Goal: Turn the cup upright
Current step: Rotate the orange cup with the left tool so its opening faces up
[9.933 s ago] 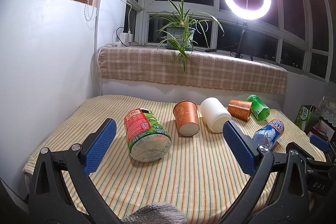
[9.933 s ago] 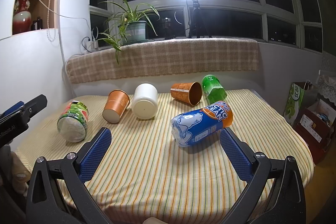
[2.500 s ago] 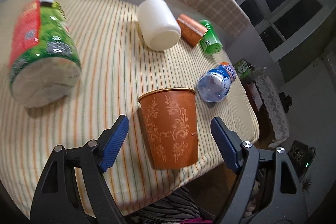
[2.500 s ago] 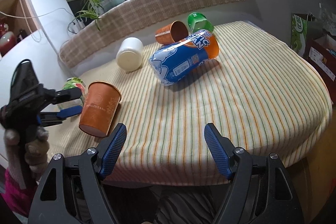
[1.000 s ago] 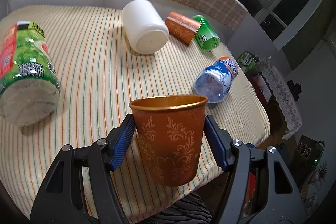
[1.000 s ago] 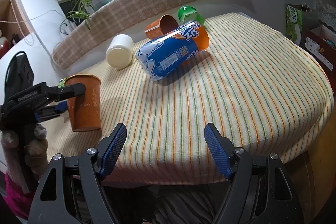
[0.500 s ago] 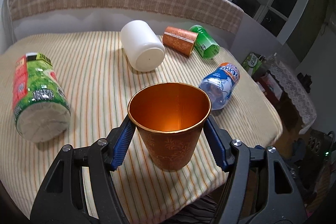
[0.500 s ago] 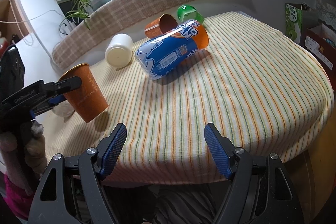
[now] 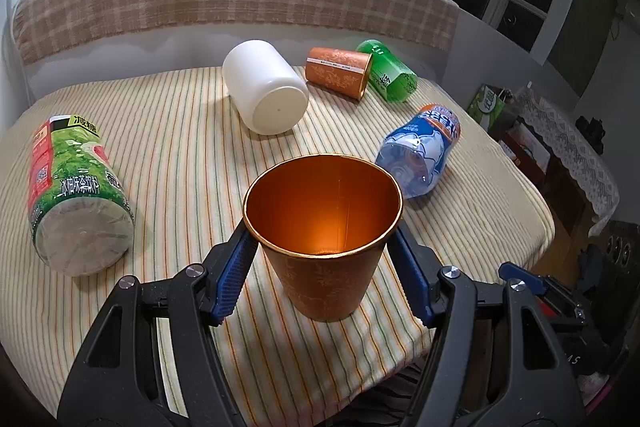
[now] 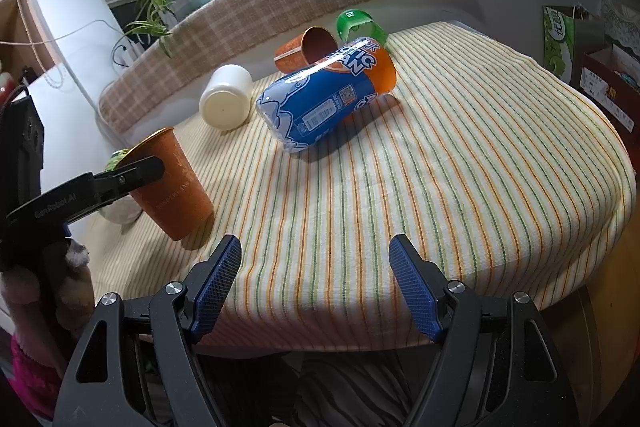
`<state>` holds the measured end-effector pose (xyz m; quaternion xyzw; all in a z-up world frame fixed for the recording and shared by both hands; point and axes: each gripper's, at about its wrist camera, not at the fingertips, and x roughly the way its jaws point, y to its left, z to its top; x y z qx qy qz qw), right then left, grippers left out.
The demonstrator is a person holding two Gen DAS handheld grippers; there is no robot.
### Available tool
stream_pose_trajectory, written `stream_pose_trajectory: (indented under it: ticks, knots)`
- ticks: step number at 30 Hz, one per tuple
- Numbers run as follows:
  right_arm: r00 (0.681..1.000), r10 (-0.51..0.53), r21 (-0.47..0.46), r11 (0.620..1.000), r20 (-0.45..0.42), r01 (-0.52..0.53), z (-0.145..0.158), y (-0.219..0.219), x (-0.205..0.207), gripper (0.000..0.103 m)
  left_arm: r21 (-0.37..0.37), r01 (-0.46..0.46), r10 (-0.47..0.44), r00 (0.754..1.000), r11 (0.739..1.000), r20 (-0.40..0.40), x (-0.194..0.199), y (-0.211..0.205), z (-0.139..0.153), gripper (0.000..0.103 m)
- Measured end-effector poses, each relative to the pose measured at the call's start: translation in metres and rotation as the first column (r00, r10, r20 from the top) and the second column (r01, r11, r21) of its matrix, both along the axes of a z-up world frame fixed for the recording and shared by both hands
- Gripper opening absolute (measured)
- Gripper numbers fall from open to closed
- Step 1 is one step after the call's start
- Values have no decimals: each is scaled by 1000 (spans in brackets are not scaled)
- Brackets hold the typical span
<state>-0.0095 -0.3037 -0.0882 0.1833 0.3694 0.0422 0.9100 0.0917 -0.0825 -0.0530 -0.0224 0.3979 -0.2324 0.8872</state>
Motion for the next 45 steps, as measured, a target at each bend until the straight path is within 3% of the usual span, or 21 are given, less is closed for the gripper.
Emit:
stream_pose_trajectory:
  ticks: [14,22,32,45]
  knots:
    - [1000,0,0,1000,1,0,1,0,-1,76,-6,32,-32,999,999,-30,-6,-7,-6,68]
    - [1000,4,0,1000,2,-4,2,-1,-1,76,-52,37,-40,997,998,-64,-5,-3,-6,69]
    - [1000,9,-5,1000,6,-9,3,4,-1,76,-70,36,-41,996,997,-74,-7,1,-8,81]
    - [999,25,-29,999,34,-24,11,11,-2,76,-71,33,-39,995,997,-91,-20,13,-18,81]
